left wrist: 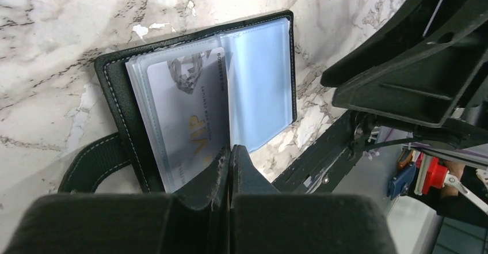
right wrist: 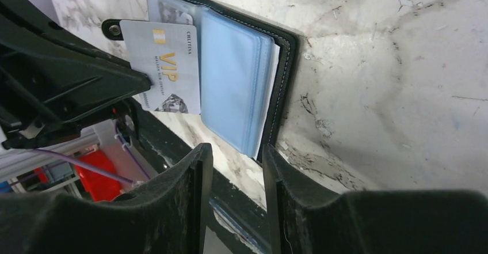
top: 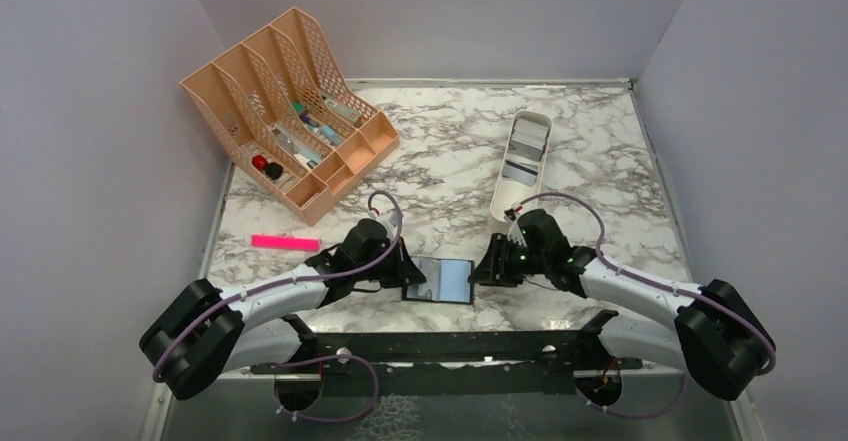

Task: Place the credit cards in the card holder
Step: Insert the credit card into the card holder.

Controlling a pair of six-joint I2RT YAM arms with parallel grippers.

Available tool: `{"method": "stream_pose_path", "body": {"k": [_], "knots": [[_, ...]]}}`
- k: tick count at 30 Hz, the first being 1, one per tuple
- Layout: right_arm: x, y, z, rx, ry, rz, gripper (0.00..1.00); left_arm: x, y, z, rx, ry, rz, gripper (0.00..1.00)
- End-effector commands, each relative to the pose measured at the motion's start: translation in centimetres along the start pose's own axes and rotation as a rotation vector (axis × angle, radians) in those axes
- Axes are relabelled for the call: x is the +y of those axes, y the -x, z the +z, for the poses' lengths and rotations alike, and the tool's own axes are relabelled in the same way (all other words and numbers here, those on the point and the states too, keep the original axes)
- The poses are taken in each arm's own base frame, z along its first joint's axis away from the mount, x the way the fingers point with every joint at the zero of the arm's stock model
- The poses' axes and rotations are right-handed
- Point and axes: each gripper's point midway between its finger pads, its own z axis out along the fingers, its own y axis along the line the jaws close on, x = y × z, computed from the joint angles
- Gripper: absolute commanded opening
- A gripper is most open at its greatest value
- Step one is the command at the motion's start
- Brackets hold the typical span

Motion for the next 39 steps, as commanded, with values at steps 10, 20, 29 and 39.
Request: {"method": "stream_pose_path", "body": {"k": [10,20,29,39], "knots": [[-1.3,-0.3,3.1,-0.035,-0.064,-0.032,0.34,0.7,-0.6,0.6,0.008,-0.014,-0.022,0.0],[-3.1,-1.4,3.4,-0.026,-0.172,-0.06,0.33,-0.3,0.1,0.2,-0.017,-0.043,-0.056,0.0],[-2.5,-0.7,2.4,-0.067,-0.228,-0.094,0.32,-2.0,1.0,-0.6,-0.055,-0.101,-0.075,0.0],[-3.2,-1.7,3.1,-0.041,-0.244,-0.095,0.24,-1.2,0.3,0.5,-0.034,-0.105,-0.109,0.0]]}}
